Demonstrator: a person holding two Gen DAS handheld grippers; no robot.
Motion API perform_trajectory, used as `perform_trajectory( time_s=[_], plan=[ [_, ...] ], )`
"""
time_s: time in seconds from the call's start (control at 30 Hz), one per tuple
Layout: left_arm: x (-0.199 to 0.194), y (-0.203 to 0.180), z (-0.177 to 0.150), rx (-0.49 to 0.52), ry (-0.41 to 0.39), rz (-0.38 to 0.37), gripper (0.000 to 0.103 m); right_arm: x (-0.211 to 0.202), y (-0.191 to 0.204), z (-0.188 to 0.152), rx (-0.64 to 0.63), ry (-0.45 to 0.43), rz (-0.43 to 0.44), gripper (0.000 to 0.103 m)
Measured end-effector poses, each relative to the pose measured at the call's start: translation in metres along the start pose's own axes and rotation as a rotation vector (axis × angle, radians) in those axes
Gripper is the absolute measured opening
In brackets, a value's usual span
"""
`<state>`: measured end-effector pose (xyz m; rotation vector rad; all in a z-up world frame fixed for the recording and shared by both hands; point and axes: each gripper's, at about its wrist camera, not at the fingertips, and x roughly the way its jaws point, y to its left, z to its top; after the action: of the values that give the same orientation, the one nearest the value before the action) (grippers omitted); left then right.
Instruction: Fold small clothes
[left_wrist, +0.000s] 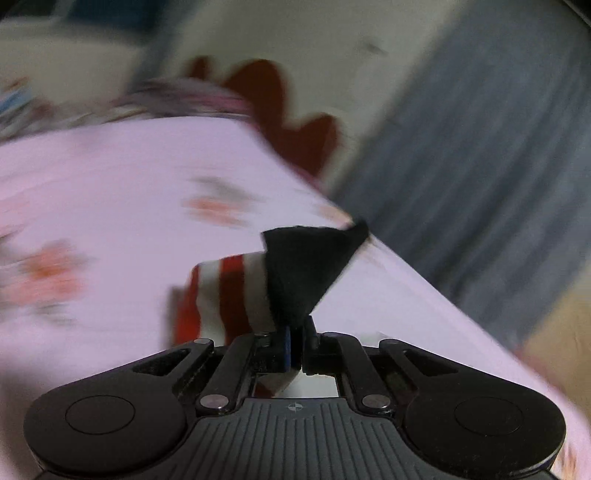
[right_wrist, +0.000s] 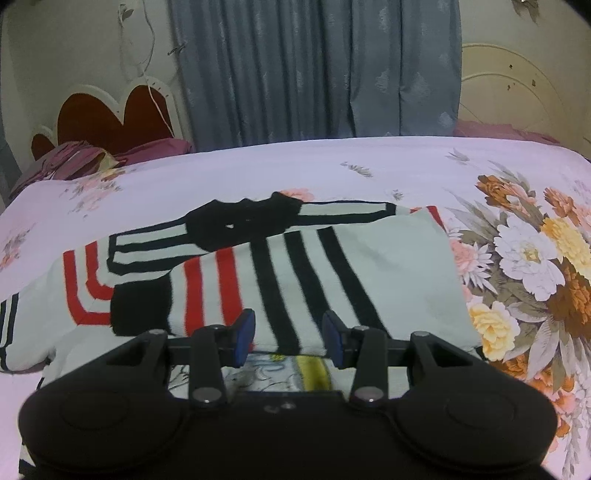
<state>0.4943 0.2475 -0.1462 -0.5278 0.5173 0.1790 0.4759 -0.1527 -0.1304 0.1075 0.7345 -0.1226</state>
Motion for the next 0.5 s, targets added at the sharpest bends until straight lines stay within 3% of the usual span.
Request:
perform_trajectory(
  time_s=[0.3,0.5],
  plan=[
    [0.043,-0.215,-0.064,0.405,0.113,-0.191,0.004,0.005,-0.060,0.014,0.133,-0.033,0.013,0.039],
    [0.063,-0.304,-0.128,0.593,0.220,-0.221,0.004,0.003,-0.111,0.014,0.206,-0.038,0.014,0.039]
  ],
)
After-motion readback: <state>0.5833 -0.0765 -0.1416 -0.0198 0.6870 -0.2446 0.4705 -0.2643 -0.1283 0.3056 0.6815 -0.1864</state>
